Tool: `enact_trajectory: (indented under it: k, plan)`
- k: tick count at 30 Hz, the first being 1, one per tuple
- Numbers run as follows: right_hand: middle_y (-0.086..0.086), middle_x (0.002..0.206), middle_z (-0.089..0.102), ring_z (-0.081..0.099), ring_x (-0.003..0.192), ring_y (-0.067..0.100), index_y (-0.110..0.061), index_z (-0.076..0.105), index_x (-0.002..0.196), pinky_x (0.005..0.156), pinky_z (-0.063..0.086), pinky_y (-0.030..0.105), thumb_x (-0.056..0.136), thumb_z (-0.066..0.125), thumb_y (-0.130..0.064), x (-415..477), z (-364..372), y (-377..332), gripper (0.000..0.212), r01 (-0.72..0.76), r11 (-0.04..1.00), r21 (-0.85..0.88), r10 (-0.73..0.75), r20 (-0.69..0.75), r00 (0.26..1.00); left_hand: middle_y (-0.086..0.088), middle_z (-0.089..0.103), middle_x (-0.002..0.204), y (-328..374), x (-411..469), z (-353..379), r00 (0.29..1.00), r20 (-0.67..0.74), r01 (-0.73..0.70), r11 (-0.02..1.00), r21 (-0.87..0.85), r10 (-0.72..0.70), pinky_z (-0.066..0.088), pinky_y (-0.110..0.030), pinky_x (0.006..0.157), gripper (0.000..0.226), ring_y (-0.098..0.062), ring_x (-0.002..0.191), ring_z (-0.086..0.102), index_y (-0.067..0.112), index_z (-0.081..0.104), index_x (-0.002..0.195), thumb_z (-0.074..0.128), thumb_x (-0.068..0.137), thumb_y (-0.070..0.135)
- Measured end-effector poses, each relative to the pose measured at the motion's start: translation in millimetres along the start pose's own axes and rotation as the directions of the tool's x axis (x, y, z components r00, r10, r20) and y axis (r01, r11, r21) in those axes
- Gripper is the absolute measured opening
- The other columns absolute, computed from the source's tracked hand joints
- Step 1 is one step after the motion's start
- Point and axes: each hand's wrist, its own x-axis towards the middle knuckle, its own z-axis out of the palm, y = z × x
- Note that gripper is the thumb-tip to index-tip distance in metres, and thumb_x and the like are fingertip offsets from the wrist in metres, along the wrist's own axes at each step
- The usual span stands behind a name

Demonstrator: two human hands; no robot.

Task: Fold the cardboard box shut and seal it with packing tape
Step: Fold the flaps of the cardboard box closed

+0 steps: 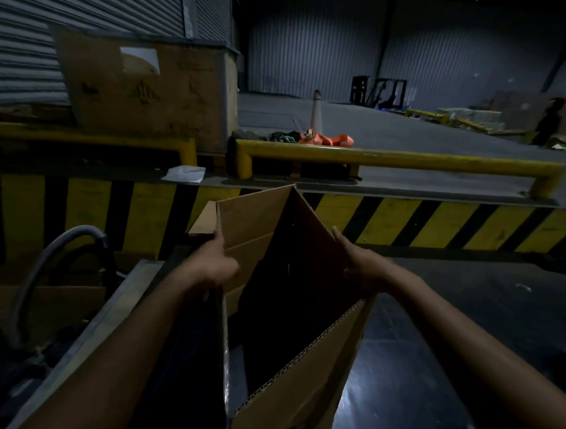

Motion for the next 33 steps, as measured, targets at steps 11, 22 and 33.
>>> enact_trajectory:
  k: [11, 22, 33]
  plan:
    - [0.010, 0.138, 0.046, 0.061, 0.109, 0.027, -0.036, 0.006, 0.156, 0.089, 0.055, 0.049, 0.092, 0.047, 0.006, -16, -11, 14, 0.087, 0.037, 0.964, 0.262, -0.034, -0.015, 0.999, -0.006, 0.057, 0.117, -21, -29, 3, 0.980, -0.190, -0.071, 0.997, -0.039, 0.062, 0.054, -0.047, 0.084, 0.077, -0.033, 0.099, 0.062, 0.032, 0.020, 0.157, 0.047, 0.094, -0.005]
    - [-0.002, 0.106, 0.066, 0.064, 0.092, 0.012, -0.024, 0.054, 0.128, 0.077, 0.053, 0.031, 0.095, 0.057, -0.023, -55, 4, 29, 0.033, -0.115, 0.974, 0.193, 0.114, 0.018, 0.993, -0.016, 0.057, 0.134, -34, -7, -23, 0.980, -0.200, -0.009, 0.993, -0.121, -0.015, 0.051, -0.035, 0.065, 0.081, -0.033, 0.102, 0.062, 0.034, 0.020, 0.158, 0.054, 0.092, 0.002]
    - [0.015, 0.132, 0.055, 0.058, 0.102, 0.021, -0.034, 0.006, 0.156, 0.072, 0.050, 0.027, 0.093, 0.053, -0.004, -38, 28, 5, 0.084, 0.069, 0.993, 0.092, -0.047, -0.218, 0.975, -0.025, 0.050, 0.140, -42, -35, -33, 0.990, -0.136, 0.026, 0.995, -0.100, -0.039, 0.050, -0.043, 0.069, 0.086, -0.038, 0.099, 0.061, 0.040, 0.011, 0.158, 0.051, 0.095, -0.003]
